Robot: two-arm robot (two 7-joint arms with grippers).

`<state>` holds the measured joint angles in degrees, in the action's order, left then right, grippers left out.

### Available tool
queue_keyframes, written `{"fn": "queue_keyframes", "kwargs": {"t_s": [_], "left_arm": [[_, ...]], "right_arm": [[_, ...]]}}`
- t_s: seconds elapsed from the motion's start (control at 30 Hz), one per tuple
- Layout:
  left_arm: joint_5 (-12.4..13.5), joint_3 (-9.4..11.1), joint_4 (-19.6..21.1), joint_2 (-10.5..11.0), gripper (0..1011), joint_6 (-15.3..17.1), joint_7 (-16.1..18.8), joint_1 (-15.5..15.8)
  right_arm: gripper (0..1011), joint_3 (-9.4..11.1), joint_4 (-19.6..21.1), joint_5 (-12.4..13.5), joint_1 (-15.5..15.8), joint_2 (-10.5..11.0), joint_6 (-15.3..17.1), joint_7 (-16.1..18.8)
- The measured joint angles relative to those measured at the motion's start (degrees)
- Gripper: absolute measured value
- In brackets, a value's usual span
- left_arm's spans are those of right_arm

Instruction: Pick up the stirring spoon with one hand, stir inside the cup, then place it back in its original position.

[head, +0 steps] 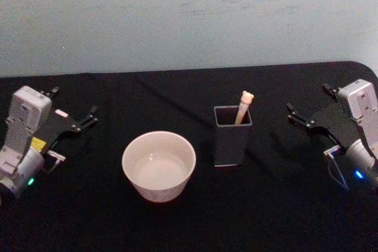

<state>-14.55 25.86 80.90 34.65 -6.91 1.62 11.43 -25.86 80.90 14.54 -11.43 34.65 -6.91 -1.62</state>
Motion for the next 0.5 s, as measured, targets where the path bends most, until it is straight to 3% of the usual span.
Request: {"fn": "queue_keyframes", "kwargs": {"t_s": [0.5], "left_arm": [[0.0, 0.0, 0.0, 0.0, 1001, 0.0, 0.0, 0.0]], "right_arm": [[1002, 0.0, 0.0, 0.01, 0.0, 0.0, 0.0, 0.0]]}}
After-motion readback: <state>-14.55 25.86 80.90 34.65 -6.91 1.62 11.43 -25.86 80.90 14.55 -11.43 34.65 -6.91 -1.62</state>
